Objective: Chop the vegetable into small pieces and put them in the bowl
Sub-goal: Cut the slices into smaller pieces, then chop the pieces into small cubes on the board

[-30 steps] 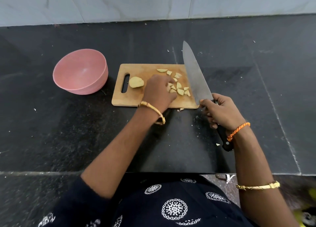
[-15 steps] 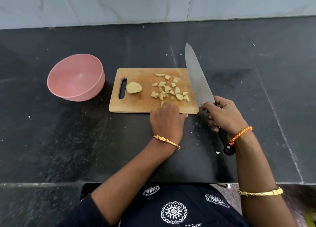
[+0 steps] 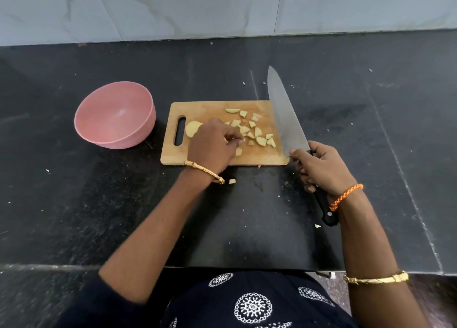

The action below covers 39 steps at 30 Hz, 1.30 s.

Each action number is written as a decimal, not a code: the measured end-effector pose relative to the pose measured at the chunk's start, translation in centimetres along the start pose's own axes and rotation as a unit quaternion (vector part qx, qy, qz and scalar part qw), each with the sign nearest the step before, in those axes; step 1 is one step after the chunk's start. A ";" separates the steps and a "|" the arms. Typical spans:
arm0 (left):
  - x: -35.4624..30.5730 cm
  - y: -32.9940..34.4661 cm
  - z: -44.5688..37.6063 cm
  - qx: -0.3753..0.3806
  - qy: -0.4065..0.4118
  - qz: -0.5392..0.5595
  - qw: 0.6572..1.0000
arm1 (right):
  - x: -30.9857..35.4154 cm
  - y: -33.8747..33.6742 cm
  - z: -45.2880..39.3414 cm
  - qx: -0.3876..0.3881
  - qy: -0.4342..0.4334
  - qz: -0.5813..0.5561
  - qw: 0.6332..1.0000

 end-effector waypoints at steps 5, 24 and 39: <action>1.8 1.1 2.0 0.065 -0.023 -0.013 0.998 | -0.3 0.8 -0.3 0.011 0.010 0.011 1.000; 1.4 4.9 2.4 0.190 -0.042 -0.092 0.977 | -1.3 -1.2 0.7 -0.052 0.030 0.017 0.998; 0.0 -1.3 -2.7 -0.117 0.048 0.068 0.990 | -0.5 -1.2 1.6 -0.135 0.042 0.173 0.975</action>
Point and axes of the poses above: each hand's wrist, its own z-axis away from the middle knuckle, its own y-axis out of the palm, x = y × z, the point moved 10 cm from there along -z, towards the middle knuckle, and after that the axes turned 14 degrees about x, right-handed, at the moved point
